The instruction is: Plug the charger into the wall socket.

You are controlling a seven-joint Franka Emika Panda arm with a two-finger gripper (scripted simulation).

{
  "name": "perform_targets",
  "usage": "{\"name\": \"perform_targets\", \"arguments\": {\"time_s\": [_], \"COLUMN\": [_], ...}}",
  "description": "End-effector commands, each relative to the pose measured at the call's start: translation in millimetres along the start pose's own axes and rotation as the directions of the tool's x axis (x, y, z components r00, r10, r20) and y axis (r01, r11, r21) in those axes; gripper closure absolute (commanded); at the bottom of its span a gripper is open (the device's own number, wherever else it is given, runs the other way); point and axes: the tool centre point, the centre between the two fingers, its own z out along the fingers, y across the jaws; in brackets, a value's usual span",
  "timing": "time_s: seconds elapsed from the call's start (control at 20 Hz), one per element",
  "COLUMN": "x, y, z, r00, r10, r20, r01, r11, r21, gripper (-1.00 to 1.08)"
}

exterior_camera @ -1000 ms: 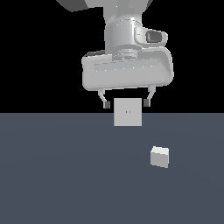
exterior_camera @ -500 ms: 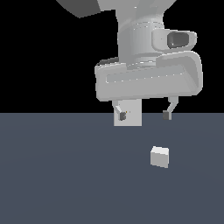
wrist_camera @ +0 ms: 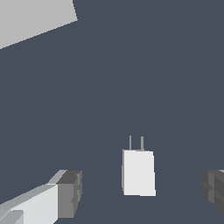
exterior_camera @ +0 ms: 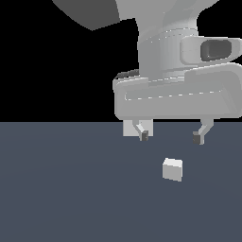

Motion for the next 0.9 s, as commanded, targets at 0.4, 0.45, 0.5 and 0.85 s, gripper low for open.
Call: {"name": "perform_targets", "arguments": {"time_s": [0.4, 0.45, 0.5, 0.85], "x": [-3.5, -3.6, -3.8, -9.9], "y": [7.6, 7.6, 7.6, 7.4], "z": [6.7, 6.9, 7.7, 27.1], "r00": [0.999, 0.999, 0.999, 0.999], "r10": [0.04, 0.04, 0.04, 0.041], "r20": [-0.024, -0.024, -0.024, -0.024], "r01": [-0.04, -0.04, -0.04, -0.041], "r11": [0.999, 0.999, 0.999, 0.999], "r21": [-0.003, -0.003, -0.003, -0.002], "gripper": [-0.92, -0.92, -0.92, -0.92]}}
